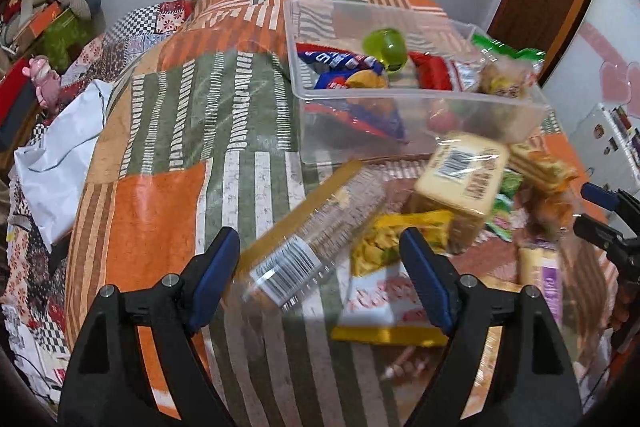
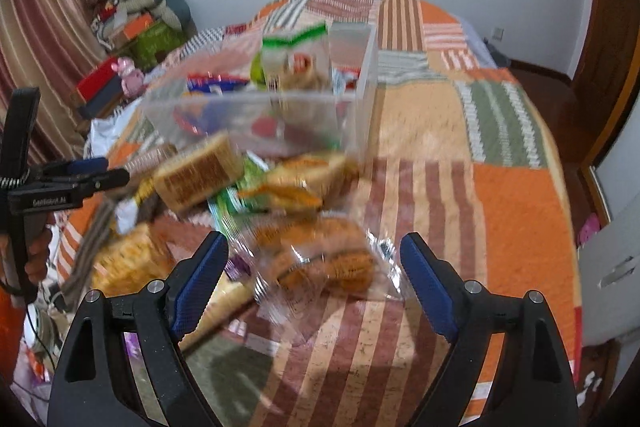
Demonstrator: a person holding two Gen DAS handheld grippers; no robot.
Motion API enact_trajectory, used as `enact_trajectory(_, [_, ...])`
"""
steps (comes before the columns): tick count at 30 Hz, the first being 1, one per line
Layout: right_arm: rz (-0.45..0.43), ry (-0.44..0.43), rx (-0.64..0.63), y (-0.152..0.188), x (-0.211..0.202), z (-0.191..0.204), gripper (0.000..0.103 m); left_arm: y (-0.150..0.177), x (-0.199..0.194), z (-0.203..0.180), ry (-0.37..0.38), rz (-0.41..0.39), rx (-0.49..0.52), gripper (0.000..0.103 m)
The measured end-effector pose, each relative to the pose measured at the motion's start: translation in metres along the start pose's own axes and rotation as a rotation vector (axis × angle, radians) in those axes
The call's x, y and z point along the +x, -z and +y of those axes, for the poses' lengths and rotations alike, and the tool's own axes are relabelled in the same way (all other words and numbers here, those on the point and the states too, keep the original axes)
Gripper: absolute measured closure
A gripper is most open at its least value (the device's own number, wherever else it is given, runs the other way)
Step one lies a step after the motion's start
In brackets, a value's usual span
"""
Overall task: Organize snacks
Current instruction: 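Grasp the gold-striped wafer pack with the left tool while the right tool grasps the cookie bag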
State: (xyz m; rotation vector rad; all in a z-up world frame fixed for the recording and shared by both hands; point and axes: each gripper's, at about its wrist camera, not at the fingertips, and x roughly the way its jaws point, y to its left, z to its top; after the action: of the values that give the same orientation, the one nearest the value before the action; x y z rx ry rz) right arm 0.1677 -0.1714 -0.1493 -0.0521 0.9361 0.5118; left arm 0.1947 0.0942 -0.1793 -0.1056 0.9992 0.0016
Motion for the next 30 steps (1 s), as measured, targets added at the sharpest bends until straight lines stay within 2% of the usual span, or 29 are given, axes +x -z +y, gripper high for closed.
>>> enact_trajectory(5, [0.054,-0.013,0.008,0.004,0.016,-0.003,0.017,-0.009,0.022,0.006,0.006,0.022,-0.013,0.021])
enact_trajectory(10, [0.06,-0.012,0.019,0.002,0.022,-0.006,0.014,-0.014,0.037,0.01,0.075,0.036,-0.042,0.021])
enact_trajectory(14, [0.061,0.004,0.013,0.002,0.023,-0.005,0.014,-0.01,0.041,0.004,0.07,0.036,-0.01,0.022])
enact_trajectory(16, [0.059,-0.005,0.014,0.001,0.021,-0.004,0.015,-0.004,0.038,0.002,0.059,0.029,0.002,0.026])
enact_trajectory(19, [0.053,-0.03,0.021,0.003,0.019,-0.006,0.026,0.006,0.029,0.002,0.065,0.025,0.003,0.037])
enact_trajectory(21, [0.047,-0.027,0.022,0.003,0.018,-0.005,0.028,0.009,0.026,0.003,0.069,0.026,0.0,0.045])
enact_trajectory(24, [0.041,-0.032,0.028,0.007,0.015,-0.006,0.032,0.015,0.021,0.0,0.06,0.018,0.008,0.05])
enact_trajectory(26, [0.039,-0.039,0.028,0.01,0.011,-0.006,0.039,0.018,0.018,-0.003,0.049,0.012,0.016,0.054])
enact_trajectory(30, [0.031,-0.046,0.037,0.014,0.004,-0.008,0.042,0.023,0.008,-0.013,0.029,-0.001,0.045,0.064])
